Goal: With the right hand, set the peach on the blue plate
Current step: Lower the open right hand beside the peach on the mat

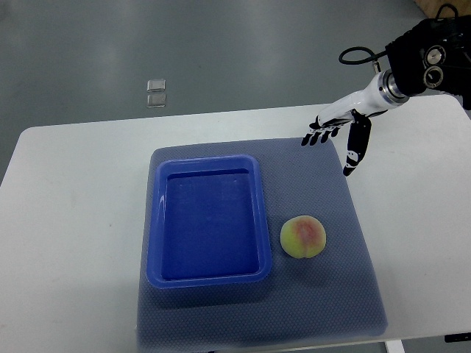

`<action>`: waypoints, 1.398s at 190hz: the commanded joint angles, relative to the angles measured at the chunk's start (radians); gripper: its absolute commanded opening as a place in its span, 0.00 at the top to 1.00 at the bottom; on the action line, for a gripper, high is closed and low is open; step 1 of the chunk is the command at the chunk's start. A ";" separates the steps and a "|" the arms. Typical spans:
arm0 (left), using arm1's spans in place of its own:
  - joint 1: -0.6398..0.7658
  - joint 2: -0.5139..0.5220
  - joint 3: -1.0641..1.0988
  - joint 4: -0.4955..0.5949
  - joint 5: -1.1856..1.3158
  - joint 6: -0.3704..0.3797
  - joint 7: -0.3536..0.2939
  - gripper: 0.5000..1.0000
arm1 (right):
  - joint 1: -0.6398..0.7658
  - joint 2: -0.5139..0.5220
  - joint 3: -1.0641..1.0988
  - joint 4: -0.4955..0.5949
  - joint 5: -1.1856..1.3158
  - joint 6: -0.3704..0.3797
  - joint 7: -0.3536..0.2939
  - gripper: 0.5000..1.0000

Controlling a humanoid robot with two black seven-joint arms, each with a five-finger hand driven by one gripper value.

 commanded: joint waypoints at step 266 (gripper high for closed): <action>0.000 0.000 -0.003 0.007 -0.003 0.000 0.000 0.00 | -0.361 -0.094 0.083 0.204 0.055 -0.308 0.098 0.14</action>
